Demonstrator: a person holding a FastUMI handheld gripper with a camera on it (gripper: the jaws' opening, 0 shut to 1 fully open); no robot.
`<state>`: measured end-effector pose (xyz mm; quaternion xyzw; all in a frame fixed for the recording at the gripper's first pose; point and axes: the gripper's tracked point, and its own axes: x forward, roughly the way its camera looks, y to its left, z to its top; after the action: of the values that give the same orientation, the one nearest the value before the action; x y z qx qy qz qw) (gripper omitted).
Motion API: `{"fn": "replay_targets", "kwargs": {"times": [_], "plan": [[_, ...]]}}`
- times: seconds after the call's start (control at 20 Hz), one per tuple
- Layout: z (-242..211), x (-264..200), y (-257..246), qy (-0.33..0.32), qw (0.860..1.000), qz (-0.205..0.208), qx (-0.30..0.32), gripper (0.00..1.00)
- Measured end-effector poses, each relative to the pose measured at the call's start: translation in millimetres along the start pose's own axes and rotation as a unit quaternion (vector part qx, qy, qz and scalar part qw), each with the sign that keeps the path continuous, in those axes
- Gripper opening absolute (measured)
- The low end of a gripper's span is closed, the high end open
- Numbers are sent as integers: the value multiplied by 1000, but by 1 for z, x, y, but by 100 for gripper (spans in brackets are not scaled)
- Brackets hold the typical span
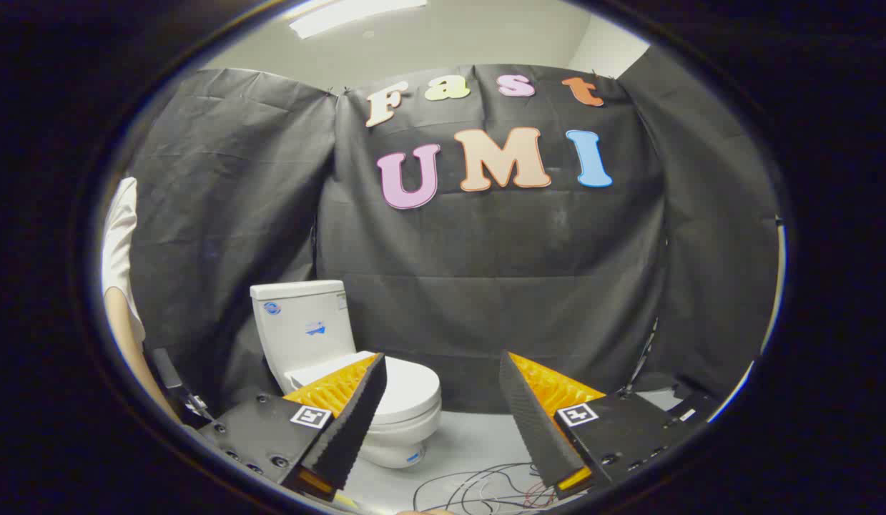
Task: Open the toilet lid.
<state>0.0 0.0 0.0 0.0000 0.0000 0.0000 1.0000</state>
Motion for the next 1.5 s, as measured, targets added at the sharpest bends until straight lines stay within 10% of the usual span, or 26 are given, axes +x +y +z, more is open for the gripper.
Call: {"fn": "replay_targets", "kwargs": {"times": [1.5], "plan": [[-37,63,11,71,997,12,-18,93]]}}
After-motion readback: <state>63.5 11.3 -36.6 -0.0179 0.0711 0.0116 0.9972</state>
